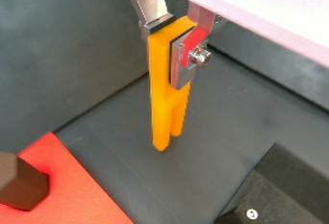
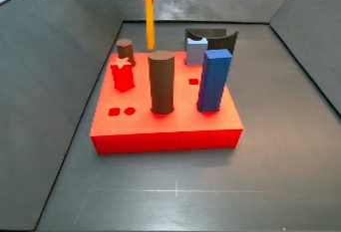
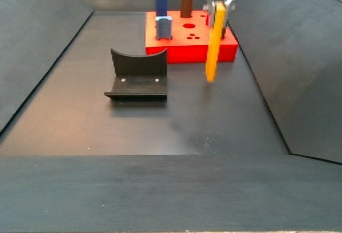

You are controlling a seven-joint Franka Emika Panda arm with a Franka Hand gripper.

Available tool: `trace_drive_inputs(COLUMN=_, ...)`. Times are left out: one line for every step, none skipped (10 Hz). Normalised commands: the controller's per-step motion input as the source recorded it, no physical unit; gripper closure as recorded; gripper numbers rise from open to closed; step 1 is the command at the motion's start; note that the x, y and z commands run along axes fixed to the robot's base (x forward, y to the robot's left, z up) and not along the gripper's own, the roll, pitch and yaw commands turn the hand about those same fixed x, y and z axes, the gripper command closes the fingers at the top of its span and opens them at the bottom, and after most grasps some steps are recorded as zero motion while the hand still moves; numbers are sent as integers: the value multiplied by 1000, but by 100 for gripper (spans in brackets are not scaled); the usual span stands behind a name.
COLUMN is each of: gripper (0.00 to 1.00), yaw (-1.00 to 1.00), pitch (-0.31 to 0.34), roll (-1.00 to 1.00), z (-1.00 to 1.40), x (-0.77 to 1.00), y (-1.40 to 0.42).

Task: Pick up the square-circle object. Move up. Rotate the square-circle object. Move to above the board. Insert the square-circle object.
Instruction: Rotate the square-circle object.

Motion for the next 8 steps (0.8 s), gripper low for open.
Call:
trace_drive_inputs(gripper=100, yaw=-54, pitch=-57, roll=-197, z=-485, x=21, y=9)
trace_drive_inputs(gripper=100, yaw=-52, pitch=-56, roll=-202, z=-281, x=23, y=10)
trace_drive_inputs(gripper=100, yaw=-51, pitch=-47, roll=-205, z=-196, x=9, y=7)
trace_drive_inputs(gripper=100, yaw=-51, pitch=-47, roll=-205, z=-196, x=9, y=7)
trace_drive_inputs(gripper=100, yaw=-52, pitch=-41, roll=-206, z=-199, x=-10, y=3)
trace_drive_inputs(gripper=100, yaw=-52, pitch=-41, roll=-206, z=-198, x=-7, y=3)
trace_drive_inputs(gripper=100, yaw=-52, pitch=-42, roll=-206, z=-197, x=-6, y=4)
trace_drive_inputs(gripper=100, yaw=-52, pitch=-42, roll=-206, z=-196, x=-5, y=4)
